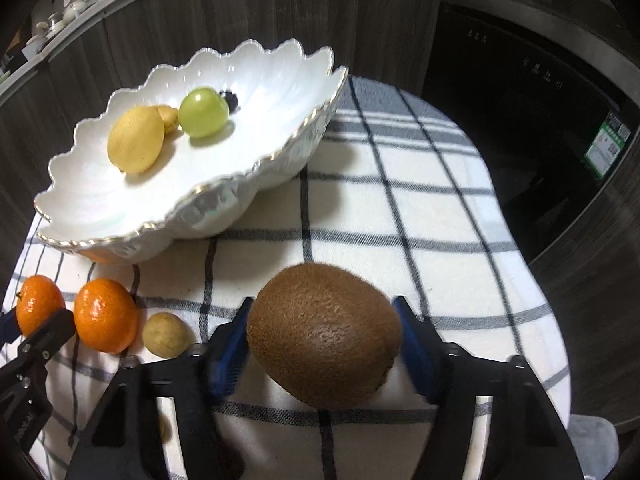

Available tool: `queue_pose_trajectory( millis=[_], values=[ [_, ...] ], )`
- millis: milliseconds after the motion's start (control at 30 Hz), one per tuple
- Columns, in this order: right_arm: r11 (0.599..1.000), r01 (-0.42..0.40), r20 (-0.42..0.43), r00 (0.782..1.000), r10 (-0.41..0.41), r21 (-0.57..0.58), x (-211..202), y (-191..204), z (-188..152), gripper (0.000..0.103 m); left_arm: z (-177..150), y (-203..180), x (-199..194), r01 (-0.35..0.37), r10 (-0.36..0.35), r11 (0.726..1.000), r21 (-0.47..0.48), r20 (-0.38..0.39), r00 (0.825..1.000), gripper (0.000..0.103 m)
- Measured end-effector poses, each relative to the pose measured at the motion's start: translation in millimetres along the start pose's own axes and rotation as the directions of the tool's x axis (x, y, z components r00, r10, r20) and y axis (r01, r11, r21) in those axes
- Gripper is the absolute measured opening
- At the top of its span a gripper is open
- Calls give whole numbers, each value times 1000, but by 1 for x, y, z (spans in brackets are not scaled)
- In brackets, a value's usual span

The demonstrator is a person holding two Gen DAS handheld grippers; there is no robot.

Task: Organize fruits
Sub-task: 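Close the right gripper on the brown kiwi while the left gripper holds the mandarin, then carry the mandarin and kiwi over the white bowl and open both grippers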

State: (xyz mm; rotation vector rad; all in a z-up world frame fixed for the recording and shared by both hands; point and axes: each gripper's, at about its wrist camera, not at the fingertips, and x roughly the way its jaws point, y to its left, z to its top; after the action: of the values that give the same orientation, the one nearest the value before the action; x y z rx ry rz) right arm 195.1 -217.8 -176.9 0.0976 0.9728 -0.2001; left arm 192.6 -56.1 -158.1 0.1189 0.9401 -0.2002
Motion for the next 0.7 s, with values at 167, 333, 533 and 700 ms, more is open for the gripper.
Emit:
queue_pose_trajectory(
  millis=[167,333,533,700],
  values=[
    [1000,-6,3,1000,6,3,-3,-1,-2,64,1,1,-3,-2,2,1000,-1,7,1000,46],
    [1000,-17,18,1000,16,10,-14,-2,-3,64,3,2,-12,-2,2,1000,-2,26,1000,46],
    [999,-30,61,998,29,12,-37,-2,2,64,8,3,-27,2,-1,1000,-8,52,999,46],
    [999,-39,100,994,38,6,-57,0,11,64,19,5,-41,3,-2,1000,-14,83,997,46]
  ],
)
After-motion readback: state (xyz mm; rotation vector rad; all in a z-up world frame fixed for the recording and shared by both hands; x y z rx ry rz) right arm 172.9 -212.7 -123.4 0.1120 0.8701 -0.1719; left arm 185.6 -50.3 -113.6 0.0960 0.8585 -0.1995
